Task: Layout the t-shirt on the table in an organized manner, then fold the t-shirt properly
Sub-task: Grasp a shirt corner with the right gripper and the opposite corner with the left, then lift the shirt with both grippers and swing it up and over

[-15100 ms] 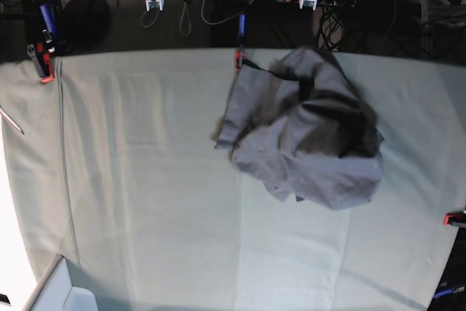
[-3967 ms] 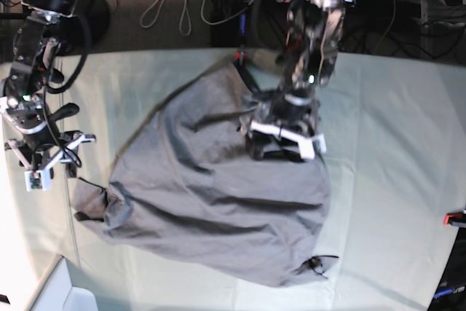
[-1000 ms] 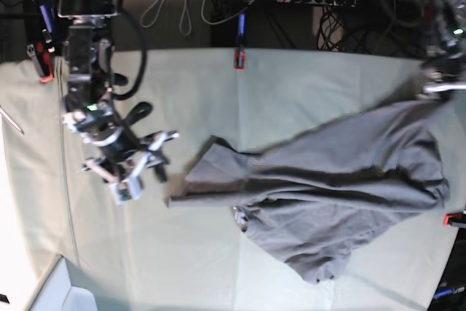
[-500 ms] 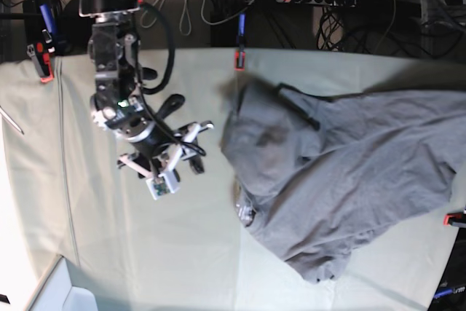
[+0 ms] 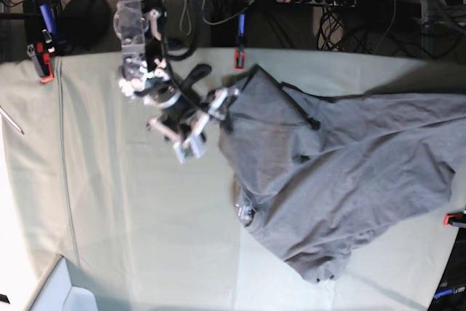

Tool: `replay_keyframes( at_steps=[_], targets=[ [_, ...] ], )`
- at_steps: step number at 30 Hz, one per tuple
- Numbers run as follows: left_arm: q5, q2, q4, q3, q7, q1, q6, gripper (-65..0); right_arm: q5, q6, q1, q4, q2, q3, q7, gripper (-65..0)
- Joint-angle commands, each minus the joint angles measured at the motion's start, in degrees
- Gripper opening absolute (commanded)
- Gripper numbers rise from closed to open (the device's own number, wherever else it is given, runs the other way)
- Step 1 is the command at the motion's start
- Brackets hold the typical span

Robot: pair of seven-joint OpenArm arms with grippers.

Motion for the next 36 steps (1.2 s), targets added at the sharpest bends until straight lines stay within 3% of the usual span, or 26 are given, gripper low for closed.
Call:
replay_keyframes(
  at_steps=[1, 11, 17, 19, 21, 25, 28, 36],
  targets=[
    [-0.04, -1.58, 1.30, -0.51, -1.85, -0.21, -0.12, -64.9, 0.88, 0.55, -0.04, -0.64, -0.47, -0.11, 0.89, -28.5],
    [-0.04, -1.66, 1.30, -0.51, -1.67, -1.70, -0.12, -64.9, 0.97, 0.55, -0.39, -8.02, -1.43, -0.38, 1.07, -28.5],
    [-0.04, -1.93, 1.30, -0.51, -1.85, -1.79, -0.12, -64.9, 0.97, 0.55, 1.72, -12.68, -1.43, -6.97, 1.33, -29.4],
    [-0.04, -1.93, 1.30, -0.42, -1.85, -1.79, -0.12, -64.9, 0.97, 0.55, 2.24, -13.39, -1.43, -7.94, 1.16, -32.8],
    [-0.04, -1.93, 1.30, -0.42, -1.85, -1.88, -0.12, -64.9, 0.97, 0.55, 2.33, -13.47, -1.43, -8.03, 1.24, -40.6],
    [-0.04, -1.93, 1.30, -0.16, -1.76, -4.08, -0.12, -64.9, 0.97, 0.55, 3.12, -11.10, -1.43, -8.03, 1.16, -65.0],
    [0.14, -2.10, 1.82, 2.39, -1.67, -7.33, -0.21, -64.9, 0.97, 0.55, 2.95, -4.07, -1.35, -7.41, 1.07, -64.9],
    [0.40, -4.65, 5.08, 16.54, -1.50, -17.70, -0.21, -64.9, 0.97, 0.64, 3.12, 22.04, 2.96, -3.19, 0.89, -65.0]
  ],
)
